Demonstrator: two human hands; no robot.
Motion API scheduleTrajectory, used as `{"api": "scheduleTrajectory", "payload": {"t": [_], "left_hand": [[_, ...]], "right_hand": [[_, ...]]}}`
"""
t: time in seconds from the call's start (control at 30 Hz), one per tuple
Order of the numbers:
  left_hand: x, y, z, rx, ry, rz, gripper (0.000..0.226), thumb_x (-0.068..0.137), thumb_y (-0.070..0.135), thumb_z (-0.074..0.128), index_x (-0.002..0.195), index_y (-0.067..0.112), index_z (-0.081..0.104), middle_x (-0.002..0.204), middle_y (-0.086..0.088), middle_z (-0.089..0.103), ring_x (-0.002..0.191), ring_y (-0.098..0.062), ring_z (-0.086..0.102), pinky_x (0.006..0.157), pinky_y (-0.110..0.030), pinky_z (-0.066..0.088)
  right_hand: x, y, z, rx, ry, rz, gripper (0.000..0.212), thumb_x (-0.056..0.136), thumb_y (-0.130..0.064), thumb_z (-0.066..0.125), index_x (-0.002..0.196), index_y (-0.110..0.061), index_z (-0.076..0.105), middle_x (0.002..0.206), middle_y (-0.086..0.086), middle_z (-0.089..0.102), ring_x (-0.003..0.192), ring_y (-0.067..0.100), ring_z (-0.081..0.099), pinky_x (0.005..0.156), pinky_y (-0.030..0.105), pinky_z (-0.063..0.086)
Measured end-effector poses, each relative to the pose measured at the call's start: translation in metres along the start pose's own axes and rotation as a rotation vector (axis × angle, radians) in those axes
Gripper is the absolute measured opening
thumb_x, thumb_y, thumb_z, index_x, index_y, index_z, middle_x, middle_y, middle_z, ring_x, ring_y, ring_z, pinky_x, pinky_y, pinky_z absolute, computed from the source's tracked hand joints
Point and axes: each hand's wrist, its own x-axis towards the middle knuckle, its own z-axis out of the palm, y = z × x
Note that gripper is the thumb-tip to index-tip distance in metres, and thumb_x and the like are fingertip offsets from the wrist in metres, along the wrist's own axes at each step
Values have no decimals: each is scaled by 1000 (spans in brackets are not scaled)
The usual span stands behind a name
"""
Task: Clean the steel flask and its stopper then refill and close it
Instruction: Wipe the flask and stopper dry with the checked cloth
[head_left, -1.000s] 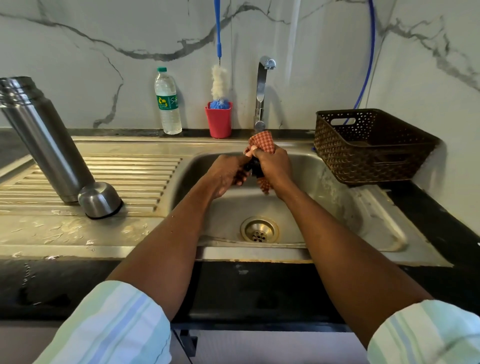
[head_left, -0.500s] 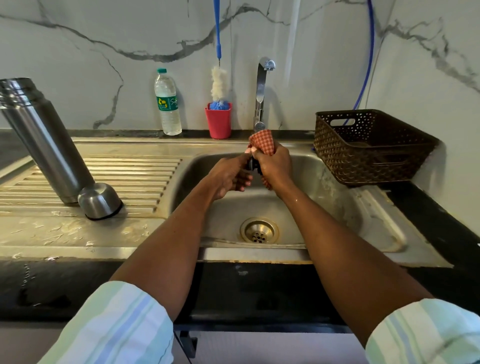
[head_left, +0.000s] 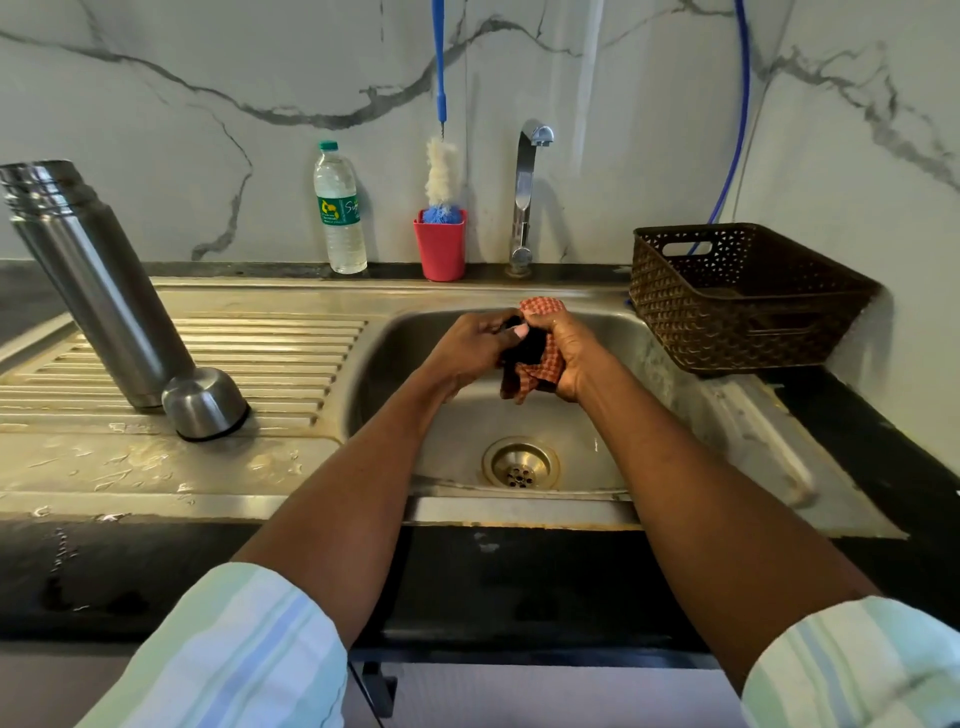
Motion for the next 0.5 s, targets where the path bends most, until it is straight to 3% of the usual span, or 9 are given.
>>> {"api": "scheduleTrajectory", "payload": {"t": [0.1, 0.17, 0.27, 0.4, 0.5], "left_hand": [[4, 2, 1, -48, 125, -106, 20, 97, 31, 63, 110, 18, 69, 86, 2, 67, 73, -9, 60, 59, -20, 50], [3, 2, 1, -131, 117, -213, 35, 93, 43, 64, 103, 9, 69, 77, -7, 65, 64, -16, 60, 55, -27, 51], [5, 5, 1, -310, 132, -299, 53, 90, 53, 64, 105, 3, 67, 76, -11, 66, 59, -17, 60, 52, -28, 50], [8, 3, -6, -416, 183, -334, 44, 90, 44, 68, 107, 3, 67, 74, -8, 64, 56, -13, 57, 50, -25, 47], [6, -1, -11, -396, 141, -308, 34, 95, 34, 65, 107, 2, 66, 81, -11, 65, 60, -13, 58, 52, -24, 49]], "right_hand": [[7, 0, 7, -97, 176, -213, 26, 86, -21, 68, 108, -7, 66, 92, 6, 72, 79, 21, 69, 53, 24, 52], [7, 0, 10, -238, 272, -403, 12, 88, -22, 66, 99, -16, 63, 86, -3, 66, 75, 10, 63, 54, 21, 47], [6, 3, 16, -483, 289, -567, 7, 91, -29, 64, 92, -22, 61, 84, -4, 64, 77, 11, 62, 62, 25, 50], [8, 5, 20, -457, 235, -551, 26, 93, -42, 60, 104, -18, 64, 92, -4, 67, 82, 11, 64, 67, 25, 50], [6, 4, 20, -432, 166, -506, 23, 94, -43, 58, 101, -21, 65, 91, -5, 68, 83, 10, 64, 72, 27, 50]]}}
